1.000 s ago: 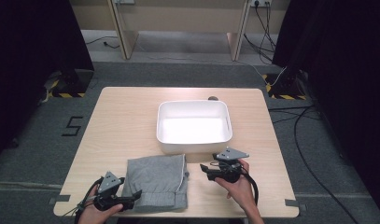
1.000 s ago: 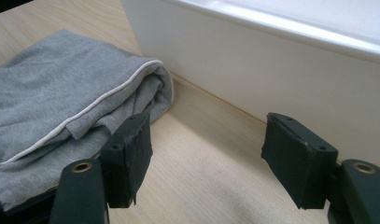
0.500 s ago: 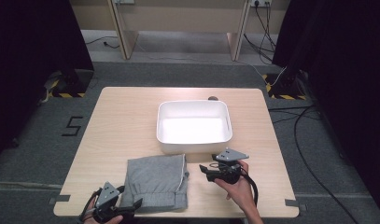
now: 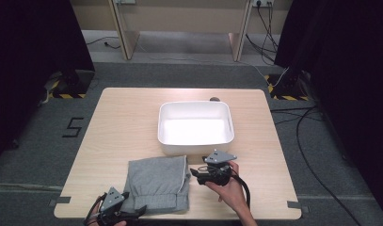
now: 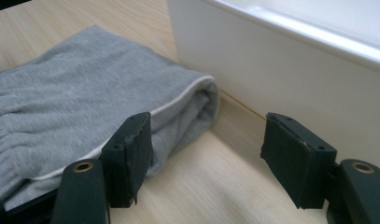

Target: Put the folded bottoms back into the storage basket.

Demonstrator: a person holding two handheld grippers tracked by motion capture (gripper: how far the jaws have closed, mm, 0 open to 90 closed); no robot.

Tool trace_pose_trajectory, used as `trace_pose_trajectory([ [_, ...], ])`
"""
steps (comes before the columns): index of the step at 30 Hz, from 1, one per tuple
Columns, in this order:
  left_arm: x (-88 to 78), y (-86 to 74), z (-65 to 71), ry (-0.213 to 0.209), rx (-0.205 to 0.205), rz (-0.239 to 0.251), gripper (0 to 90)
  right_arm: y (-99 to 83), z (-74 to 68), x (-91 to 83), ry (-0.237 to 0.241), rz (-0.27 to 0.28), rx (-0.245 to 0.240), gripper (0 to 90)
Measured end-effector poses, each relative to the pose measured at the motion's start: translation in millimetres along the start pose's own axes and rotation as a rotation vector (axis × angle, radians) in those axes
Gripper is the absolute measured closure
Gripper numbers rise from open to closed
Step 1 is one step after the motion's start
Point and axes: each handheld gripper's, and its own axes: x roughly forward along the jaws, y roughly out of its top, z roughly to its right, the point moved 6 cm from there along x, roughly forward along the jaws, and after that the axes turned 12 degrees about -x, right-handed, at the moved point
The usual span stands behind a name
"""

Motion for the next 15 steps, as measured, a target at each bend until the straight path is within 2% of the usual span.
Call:
trace_pose_trajectory([
  [3, -4.5, 5.6, -1.7, 0.003, 0.004, 0.024, 14.6, 3.6, -2.3, 3.5, 0.009, 0.006, -0.006, 33.8],
  [5, -6.1, 8.6, -5.7, 0.000, -0.017, 0.030, 14.6, 7.0, -4.9, 6.6, 0.015, 0.006, -0.009, 33.7],
  [6, -6.0, 8.4, -8.4, 0.004, -0.031, 0.022, 14.6, 8.8, -6.6, 7.8, 0.021, 0.004, -0.012, 33.7],
  [8, -3.8, 5.8, -13.1, 0.034, -0.030, 0.008, 14.6, 12.7, -9.2, 11.2, 0.029, 0.012, -0.014, 33.4],
  [10, 1.1, 0.2, -12.8, 0.034, -0.029, -0.039, 14.4, 16.3, -10.9, 14.8, 0.031, 0.013, -0.028, 32.8],
  [13, 7.0, -6.1, -8.1, 0.033, 0.000, -0.080, 14.0, 21.5, -16.2, 22.8, 0.049, 0.015, -0.036, 31.5],
  [15, 9.4, -7.7, -7.6, 0.045, 0.012, -0.088, 12.0, 25.6, -17.2, 36.0, 0.044, 0.008, -0.035, 28.8],
])
